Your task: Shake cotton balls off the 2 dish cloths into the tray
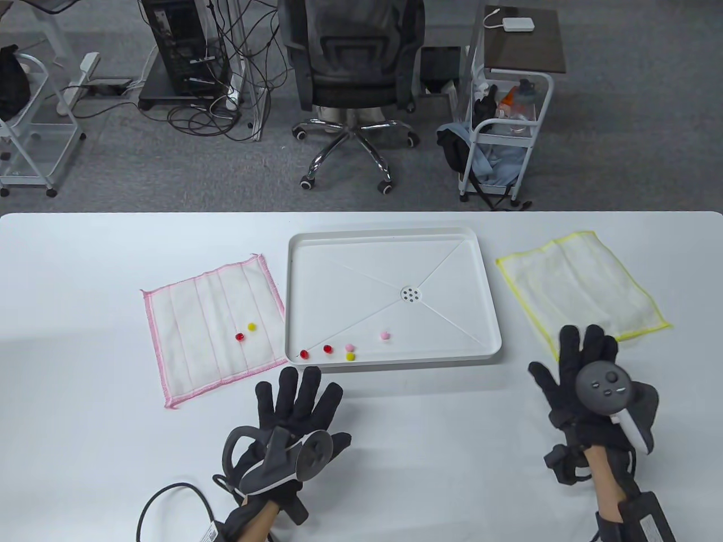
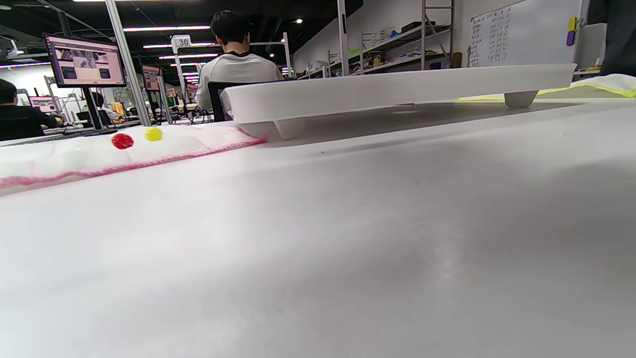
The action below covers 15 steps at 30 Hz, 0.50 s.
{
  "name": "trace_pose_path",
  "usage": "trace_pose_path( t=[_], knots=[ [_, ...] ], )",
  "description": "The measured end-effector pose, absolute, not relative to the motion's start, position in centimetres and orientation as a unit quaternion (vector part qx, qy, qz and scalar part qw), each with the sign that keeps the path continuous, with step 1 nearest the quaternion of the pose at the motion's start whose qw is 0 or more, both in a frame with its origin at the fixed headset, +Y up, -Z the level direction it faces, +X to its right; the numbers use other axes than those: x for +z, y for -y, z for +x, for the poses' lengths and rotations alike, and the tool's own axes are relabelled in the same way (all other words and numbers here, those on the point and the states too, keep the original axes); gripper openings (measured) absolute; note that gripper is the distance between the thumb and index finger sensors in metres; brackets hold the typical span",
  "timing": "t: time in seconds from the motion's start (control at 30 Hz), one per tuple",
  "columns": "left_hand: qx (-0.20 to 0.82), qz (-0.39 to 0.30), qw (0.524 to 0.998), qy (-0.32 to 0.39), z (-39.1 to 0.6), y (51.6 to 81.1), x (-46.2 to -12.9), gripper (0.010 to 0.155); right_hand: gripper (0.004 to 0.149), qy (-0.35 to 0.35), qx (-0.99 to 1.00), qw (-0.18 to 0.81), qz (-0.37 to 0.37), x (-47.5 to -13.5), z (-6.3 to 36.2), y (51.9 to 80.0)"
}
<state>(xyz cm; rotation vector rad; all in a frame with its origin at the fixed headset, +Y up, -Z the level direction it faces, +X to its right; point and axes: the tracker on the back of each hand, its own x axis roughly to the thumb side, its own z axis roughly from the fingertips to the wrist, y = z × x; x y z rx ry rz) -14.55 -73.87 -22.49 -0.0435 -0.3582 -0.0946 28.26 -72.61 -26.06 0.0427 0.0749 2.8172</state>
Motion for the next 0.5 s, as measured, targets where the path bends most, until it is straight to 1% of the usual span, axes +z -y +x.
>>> trace_pose_path(
  t=[0.03,0.1,0.13,0.23,0.5],
  knots=[
    [-0.049,-0.025,0.983,0.176,-14.6,74.0,-22.6,0.076,0.079,-0.056,0.992,0.109,0.03,-25.5,26.9,73.0],
    [-0.054,-0.032,0.983,0.174,-14.6,74.2,-22.7,0.077,0.081,-0.105,0.993,0.042,0.037,-24.9,25.2,73.6],
    [-0.059,-0.033,0.982,0.177,-14.5,74.4,-22.7,0.077,0.081,-0.118,0.992,0.026,0.039,-24.6,24.5,74.0],
    [-0.074,-0.043,0.981,0.175,-14.2,74.7,-22.9,0.077,0.081,-0.128,0.989,0.029,0.071,-24.4,23.2,75.0],
    [-0.081,-0.072,0.982,0.158,-14.6,75.1,-23.2,0.078,0.081,-0.156,0.984,0.011,0.089,-24.4,22.7,76.3]
  ],
)
